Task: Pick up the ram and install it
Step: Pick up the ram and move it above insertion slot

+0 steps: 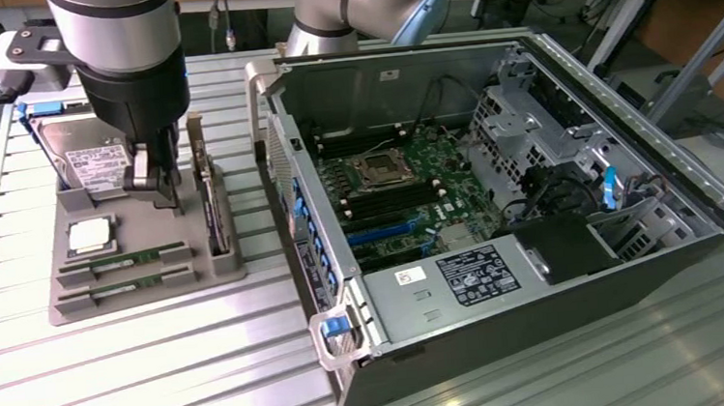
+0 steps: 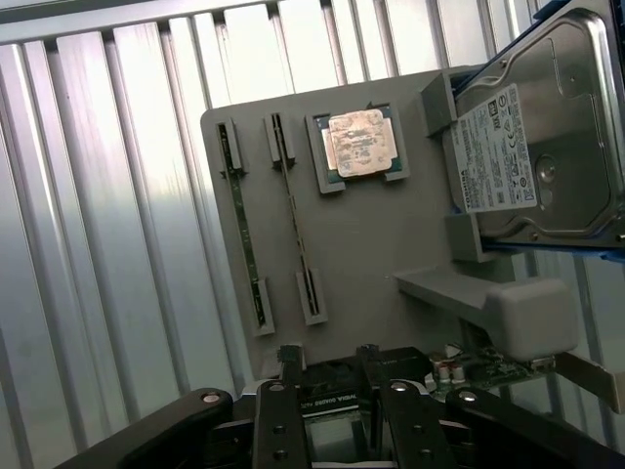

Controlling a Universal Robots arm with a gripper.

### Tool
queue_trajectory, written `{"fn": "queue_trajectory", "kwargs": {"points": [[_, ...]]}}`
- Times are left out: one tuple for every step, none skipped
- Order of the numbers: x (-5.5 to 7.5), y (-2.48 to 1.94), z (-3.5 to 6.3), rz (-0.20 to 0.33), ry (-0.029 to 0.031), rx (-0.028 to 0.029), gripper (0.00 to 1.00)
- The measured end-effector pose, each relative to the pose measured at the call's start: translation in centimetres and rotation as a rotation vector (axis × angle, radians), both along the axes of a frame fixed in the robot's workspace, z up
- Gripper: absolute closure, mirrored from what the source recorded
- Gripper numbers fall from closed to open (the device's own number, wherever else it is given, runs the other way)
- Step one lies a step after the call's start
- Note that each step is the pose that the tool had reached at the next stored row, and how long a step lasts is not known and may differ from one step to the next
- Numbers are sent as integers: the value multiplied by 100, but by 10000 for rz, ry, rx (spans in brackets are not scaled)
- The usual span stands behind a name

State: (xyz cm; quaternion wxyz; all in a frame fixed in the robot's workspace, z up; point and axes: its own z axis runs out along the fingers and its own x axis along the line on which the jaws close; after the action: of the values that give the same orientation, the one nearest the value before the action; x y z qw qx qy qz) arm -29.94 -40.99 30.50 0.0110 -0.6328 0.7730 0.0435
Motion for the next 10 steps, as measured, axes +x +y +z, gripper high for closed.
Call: {"fn": "queue_trajectory", "kwargs": {"points": [[0,0,-3,0,0,4,64],[0,0,-6,0,0,7,64],[0,0,-10,0,0,10,64],[0,0,-16,0,0,16,64],[0,0,-19,0,0,19,64],[0,0,-22,0,0,22,64],[0,0,-26,0,0,25,64],[0,0,-28,0,-1,26,64],[0,0,-31,0,-1,28,64],[0,0,-35,0,0,29,64]]}}
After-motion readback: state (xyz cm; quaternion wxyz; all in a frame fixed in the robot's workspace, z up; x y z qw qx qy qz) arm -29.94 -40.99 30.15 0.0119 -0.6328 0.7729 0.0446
